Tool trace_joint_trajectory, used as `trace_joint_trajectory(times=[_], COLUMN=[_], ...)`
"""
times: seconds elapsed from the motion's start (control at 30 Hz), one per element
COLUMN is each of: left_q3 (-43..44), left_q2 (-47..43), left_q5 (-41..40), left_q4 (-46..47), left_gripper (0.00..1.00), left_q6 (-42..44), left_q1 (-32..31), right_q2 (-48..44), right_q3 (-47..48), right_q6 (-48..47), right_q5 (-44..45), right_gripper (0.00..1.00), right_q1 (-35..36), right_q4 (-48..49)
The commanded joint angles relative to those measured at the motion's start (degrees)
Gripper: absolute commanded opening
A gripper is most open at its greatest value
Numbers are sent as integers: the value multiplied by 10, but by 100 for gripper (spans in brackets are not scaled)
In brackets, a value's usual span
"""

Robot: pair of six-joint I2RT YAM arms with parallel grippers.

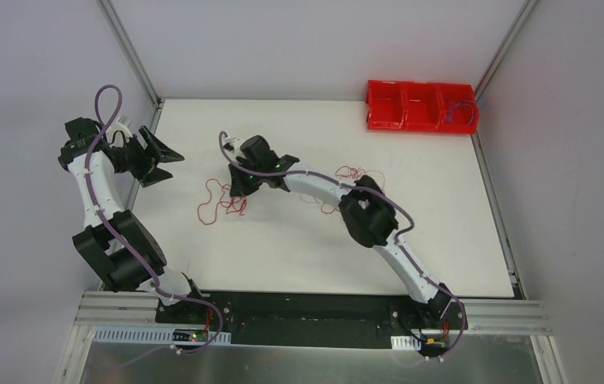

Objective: Untangle the cables

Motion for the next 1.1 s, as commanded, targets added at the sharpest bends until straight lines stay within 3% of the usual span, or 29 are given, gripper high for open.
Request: trace_joint_trajectory(times=[0.0, 0.27, 0.4, 0.57, 0.73, 1.07], left_q3=[12, 44, 52, 65, 63, 40], left_q2=[-32, -69, -78, -75, -60, -59], left_q5=[54, 56, 41, 13, 15, 16], left_q4=[-7, -3, 2, 12, 19, 31], left_gripper=[72, 80, 89, 99, 99, 99], left_q6=[-14, -14, -21, -38, -62, -66], left_q1=[0, -28, -59, -108, -130, -132], right_q2=[-207, -357, -358, -325, -278, -180], right_q3=[-50, -51, 16, 62, 65, 75], right_q6=[-52, -64, -71, -134, -197, -228], right_q5=[-3, -13, -4, 24, 79, 260], right_gripper=[0, 0, 0, 0, 0, 0], right_q1=[-82, -298, -425, -528, -572, -574], right_q4=[-36, -140, -176, -188, -174, -98])
